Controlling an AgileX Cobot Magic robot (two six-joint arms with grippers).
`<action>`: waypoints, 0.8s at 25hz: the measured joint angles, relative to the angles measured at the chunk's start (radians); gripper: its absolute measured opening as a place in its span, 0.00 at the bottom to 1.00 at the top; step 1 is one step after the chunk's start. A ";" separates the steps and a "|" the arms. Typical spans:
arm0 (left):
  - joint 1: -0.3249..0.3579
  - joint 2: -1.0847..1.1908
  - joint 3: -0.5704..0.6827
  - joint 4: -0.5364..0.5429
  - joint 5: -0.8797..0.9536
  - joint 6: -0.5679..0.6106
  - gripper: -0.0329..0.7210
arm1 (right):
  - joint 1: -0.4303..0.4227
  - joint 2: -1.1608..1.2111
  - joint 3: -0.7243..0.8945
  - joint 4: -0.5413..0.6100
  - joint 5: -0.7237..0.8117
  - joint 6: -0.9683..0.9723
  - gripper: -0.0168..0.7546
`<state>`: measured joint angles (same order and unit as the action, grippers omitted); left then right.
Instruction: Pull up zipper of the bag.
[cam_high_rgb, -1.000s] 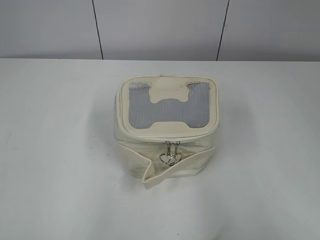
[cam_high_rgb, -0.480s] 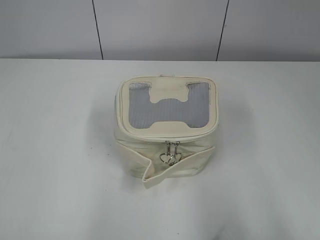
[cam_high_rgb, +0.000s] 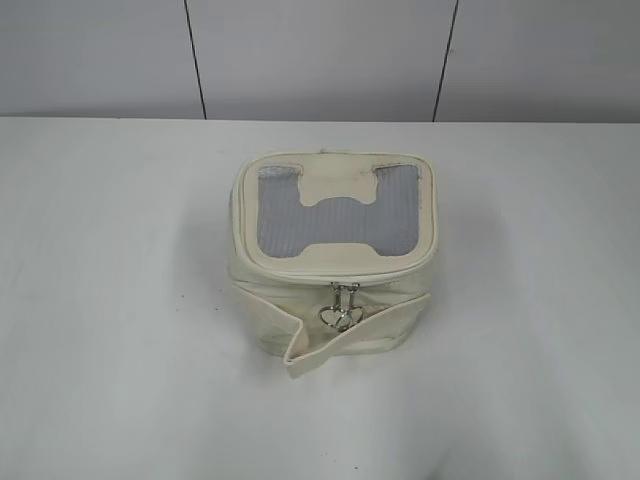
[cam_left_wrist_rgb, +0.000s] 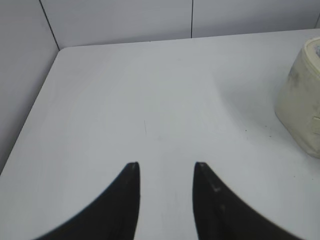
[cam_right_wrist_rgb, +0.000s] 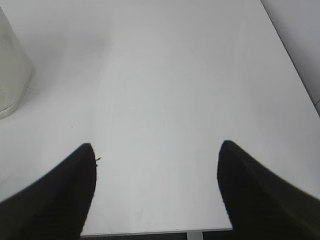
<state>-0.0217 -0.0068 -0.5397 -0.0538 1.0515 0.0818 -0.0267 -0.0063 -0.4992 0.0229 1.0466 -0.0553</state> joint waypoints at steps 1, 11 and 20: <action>0.000 0.000 0.000 0.000 0.000 0.000 0.42 | 0.000 0.000 0.000 0.000 0.000 0.000 0.79; 0.000 0.000 0.000 -0.001 0.000 0.000 0.42 | 0.000 0.000 0.000 0.000 0.000 0.000 0.79; 0.000 0.000 0.000 -0.001 0.000 0.000 0.42 | 0.000 0.000 0.000 0.000 -0.001 0.000 0.79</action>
<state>-0.0215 -0.0068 -0.5397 -0.0546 1.0515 0.0818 -0.0267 -0.0063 -0.4992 0.0229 1.0458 -0.0553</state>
